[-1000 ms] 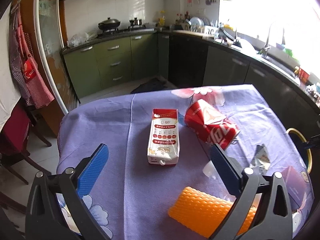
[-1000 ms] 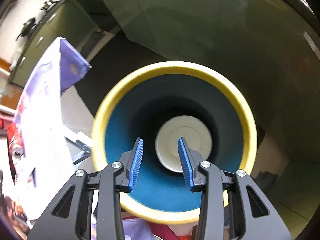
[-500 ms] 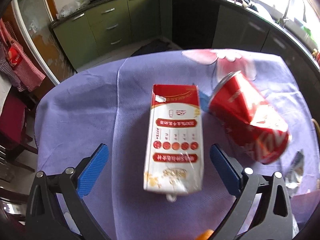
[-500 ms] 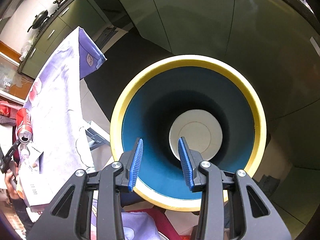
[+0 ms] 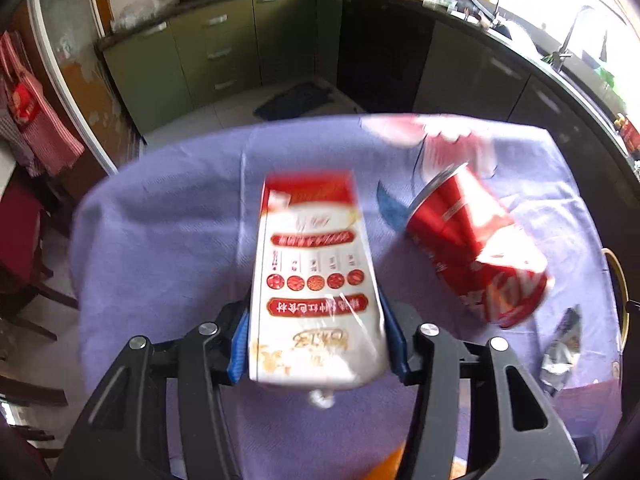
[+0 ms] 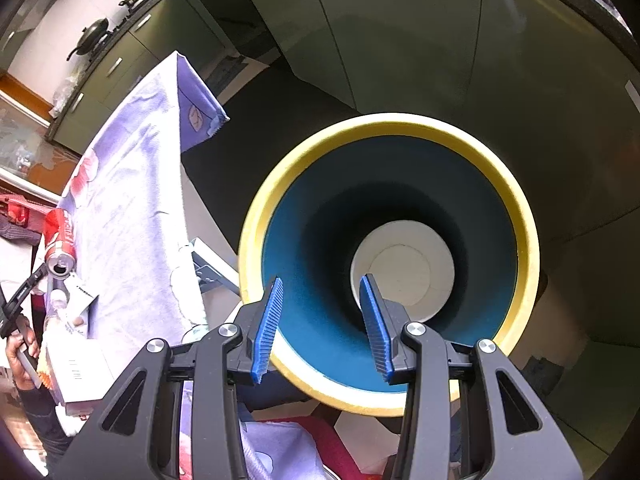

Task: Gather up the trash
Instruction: 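Grasp the white milk carton with the left gripper, then carry the milk carton over the bin and open the left gripper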

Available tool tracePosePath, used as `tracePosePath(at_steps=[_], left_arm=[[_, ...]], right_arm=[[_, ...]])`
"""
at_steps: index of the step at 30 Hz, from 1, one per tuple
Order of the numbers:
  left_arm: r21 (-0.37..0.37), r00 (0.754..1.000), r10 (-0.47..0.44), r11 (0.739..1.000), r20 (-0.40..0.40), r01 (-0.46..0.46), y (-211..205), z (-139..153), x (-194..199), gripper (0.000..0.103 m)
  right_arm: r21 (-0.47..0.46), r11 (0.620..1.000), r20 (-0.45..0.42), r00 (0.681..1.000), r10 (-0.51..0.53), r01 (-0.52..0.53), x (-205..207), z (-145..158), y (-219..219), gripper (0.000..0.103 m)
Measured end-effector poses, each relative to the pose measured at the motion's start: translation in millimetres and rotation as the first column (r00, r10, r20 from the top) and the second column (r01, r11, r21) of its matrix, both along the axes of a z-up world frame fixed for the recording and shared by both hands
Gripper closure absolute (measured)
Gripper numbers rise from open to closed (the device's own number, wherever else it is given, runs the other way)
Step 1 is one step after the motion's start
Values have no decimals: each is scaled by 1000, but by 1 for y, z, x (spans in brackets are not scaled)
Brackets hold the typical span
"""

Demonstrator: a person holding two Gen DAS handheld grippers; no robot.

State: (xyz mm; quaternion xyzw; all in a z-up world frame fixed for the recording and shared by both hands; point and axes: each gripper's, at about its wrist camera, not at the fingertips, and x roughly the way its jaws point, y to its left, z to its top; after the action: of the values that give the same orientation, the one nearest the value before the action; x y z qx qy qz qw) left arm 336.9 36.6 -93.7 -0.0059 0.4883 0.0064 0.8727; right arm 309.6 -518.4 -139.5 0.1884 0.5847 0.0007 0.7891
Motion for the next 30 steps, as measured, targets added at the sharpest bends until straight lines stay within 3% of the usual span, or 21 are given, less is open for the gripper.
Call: tracePosePath(at_steps=[8,12,16,20,25,30], left_arm=[[24,980,-152,988,127,150,-50,77,-43,54],[-4,947,-274,960,169,279,-102,105,-70,54],[0,888,-425,902,175,432,-174,117,-90,54],[-7,799,-584,806,144,591,-260,114,-102,54],[-18,706,-706,706,66,708,-350,94,-104,54],[-21,643,-765,643,-25,765,-423,67,-96,54]], right_arm=[[31,1000,64,998,-2,0,-24,13,-9,62],[47,999,99,995,-11,6,-43,18,-21,62],[47,998,142,989,-38,32,-70,28,-42,62],[48,997,177,982,-69,62,-104,35,-65,62],[54,994,202,974,-105,96,-149,37,-92,62],[68,988,215,965,-150,138,-189,32,-114,62]])
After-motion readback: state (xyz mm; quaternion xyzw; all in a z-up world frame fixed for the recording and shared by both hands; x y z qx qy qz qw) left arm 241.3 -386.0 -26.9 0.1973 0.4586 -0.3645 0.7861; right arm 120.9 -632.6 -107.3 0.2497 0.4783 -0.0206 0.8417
